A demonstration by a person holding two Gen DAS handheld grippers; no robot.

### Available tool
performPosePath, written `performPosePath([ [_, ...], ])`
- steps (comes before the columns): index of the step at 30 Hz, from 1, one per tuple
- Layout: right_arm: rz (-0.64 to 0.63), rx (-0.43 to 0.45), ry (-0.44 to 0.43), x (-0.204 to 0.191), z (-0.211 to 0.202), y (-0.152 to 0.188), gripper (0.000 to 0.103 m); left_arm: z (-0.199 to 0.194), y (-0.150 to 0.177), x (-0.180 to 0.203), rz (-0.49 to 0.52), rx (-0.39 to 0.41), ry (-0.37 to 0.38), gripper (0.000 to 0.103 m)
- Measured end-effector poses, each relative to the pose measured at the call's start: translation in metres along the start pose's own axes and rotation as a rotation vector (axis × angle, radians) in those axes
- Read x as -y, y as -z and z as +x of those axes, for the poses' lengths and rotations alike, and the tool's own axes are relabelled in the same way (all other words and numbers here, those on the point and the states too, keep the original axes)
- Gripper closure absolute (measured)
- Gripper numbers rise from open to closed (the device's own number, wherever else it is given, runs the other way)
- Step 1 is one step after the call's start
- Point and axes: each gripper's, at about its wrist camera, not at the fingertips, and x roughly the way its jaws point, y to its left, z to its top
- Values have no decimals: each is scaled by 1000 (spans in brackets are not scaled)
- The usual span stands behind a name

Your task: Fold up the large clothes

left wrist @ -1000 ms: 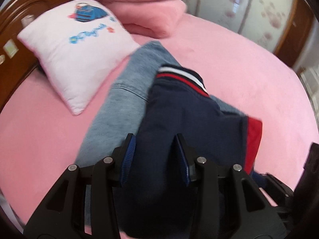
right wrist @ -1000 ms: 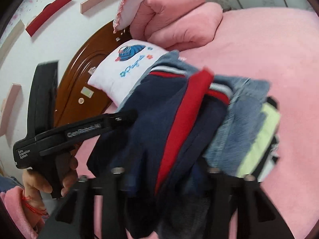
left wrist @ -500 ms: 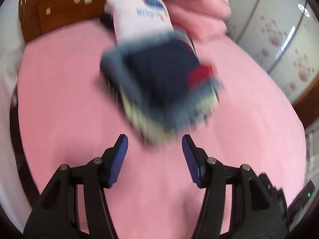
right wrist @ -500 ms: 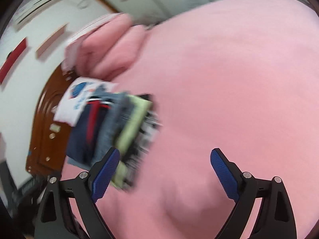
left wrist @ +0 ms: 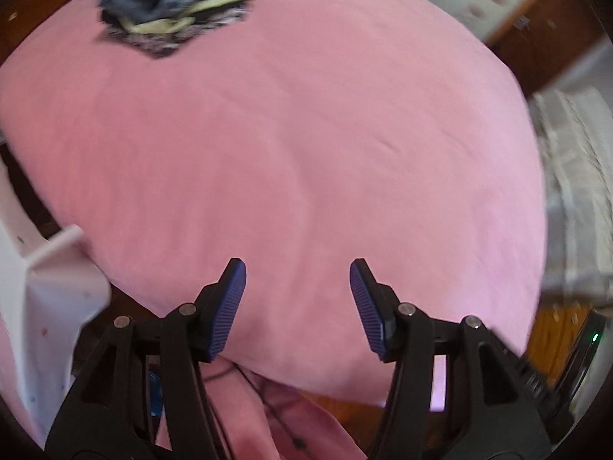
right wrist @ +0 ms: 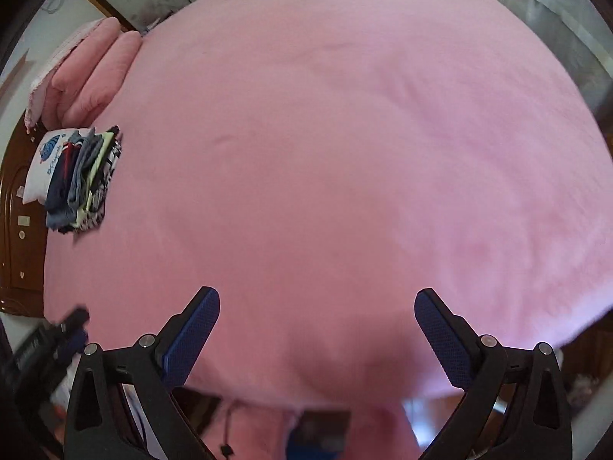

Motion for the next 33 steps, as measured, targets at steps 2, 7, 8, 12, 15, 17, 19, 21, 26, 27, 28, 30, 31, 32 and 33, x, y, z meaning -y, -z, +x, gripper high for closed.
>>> performPosePath([
  [2,-30,-20,27,11,-21,14,0,-10,11,32,66,-26,27,50],
  [7,23,3,-9,30,-75,35,0,-54,24,92,261,41,-55,50],
  [8,28,27,-6,30,-82,36,0,-61,25,97,282,54,-46,50],
  [12,-27,119,38,7,-110,34,0,-73,31,110,314,26,-29,49],
  [15,-68,149,33,-15,-114,33,0,-68,25,107,325,10,-37,49],
  [17,-95,140,37,-31,-111,31,0,-68,22,103,324,11,-44,49],
  [19,-114,116,50,-43,-103,29,0,-65,22,94,334,20,-65,47],
  [21,-116,123,59,-47,-102,28,0,-59,22,90,365,36,-90,37],
  [26,-119,69,120,-50,-80,24,0,-54,26,78,329,18,-103,27],
  [27,-112,50,122,-48,-77,24,0,-54,26,75,322,20,-102,23],
  [28,-106,46,123,-46,-76,23,0,-54,25,73,318,21,-99,19],
  [30,-102,45,117,-44,-75,22,0,-56,26,72,312,29,-93,15],
  [31,-104,43,116,-42,-74,21,0,-56,26,72,310,28,-85,11],
  [32,-107,41,118,-41,-74,19,0,-55,27,72,308,24,-77,8],
  [33,-112,43,121,-41,-74,19,0,-55,28,73,307,20,-70,2],
])
